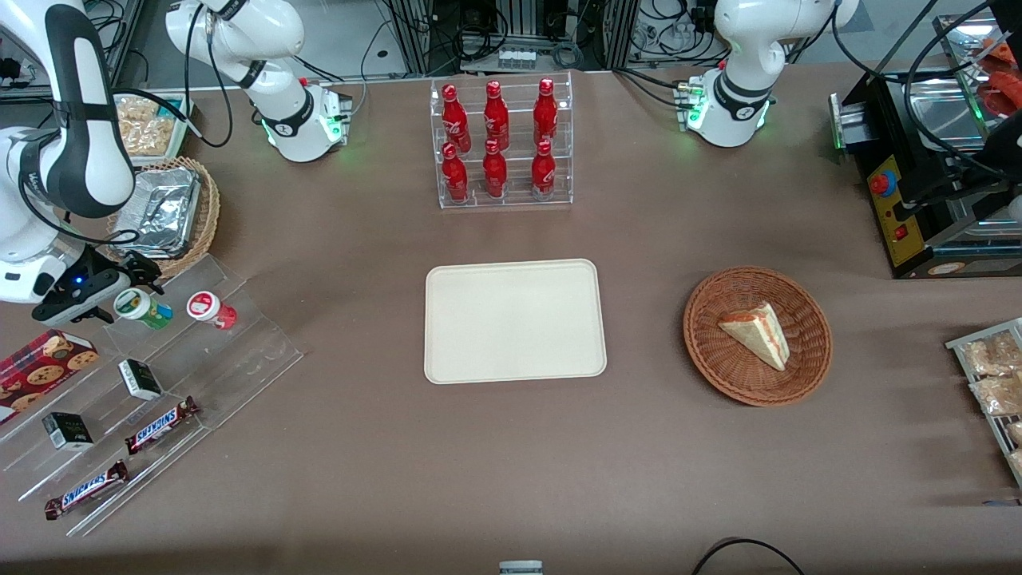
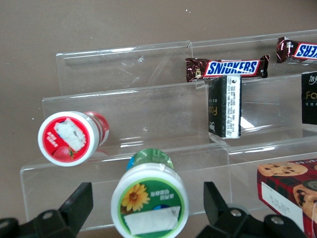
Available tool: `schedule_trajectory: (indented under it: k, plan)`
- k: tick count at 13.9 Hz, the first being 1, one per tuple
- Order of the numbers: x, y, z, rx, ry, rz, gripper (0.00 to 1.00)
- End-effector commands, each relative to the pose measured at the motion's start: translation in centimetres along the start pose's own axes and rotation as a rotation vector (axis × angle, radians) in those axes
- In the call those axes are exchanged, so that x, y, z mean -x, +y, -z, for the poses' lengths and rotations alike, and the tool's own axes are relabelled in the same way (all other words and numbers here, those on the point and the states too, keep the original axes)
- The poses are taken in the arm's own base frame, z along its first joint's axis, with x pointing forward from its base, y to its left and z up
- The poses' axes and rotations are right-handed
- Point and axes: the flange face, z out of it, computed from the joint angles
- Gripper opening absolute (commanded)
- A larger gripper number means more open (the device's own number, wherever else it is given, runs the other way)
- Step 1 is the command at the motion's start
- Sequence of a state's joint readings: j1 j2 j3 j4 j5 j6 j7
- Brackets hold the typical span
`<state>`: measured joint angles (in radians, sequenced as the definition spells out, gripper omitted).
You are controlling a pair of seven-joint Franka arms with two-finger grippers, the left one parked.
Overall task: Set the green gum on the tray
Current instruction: 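Close the right gripper around the green-and-white gum tub, then lift the gum tub and carry it over the cream tray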
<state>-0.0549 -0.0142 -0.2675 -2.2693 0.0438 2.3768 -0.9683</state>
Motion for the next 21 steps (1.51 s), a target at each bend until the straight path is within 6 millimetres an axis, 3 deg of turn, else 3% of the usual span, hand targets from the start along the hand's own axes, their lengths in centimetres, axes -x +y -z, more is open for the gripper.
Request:
schedule_trajectory:
  k: [1, 2, 3, 5, 9, 12, 16, 18, 21]
  plan:
    - [-0.2, 0.0, -0.2, 0.006, 0.020, 0.006, 0.49]
    - [-0.3, -0.1, -0.1, 0.003, 0.019, 0.009, 0.12]
    - [-0.5, -0.2, 0.0, 0.001, 0.019, 0.012, 0.00]
    - [-0.9, -0.4, 0.5, -0.001, 0.021, 0.020, 0.00]
    - [-4.1, -0.8, 5.4, -0.065, -0.002, 0.029, 0.00]
    - [-9.5, -3.5, 10.6, -0.100, -0.019, -0.012, 0.00]
    - [-16.1, -9.3, 14.6, -0.102, -0.026, -0.071, 0.00]
    - [-18.9, -12.5, 15.0, -0.094, -0.024, -0.117, 0.00]
    - [-24.0, -19.2, 14.8, -0.091, -0.035, -0.240, 0.00]
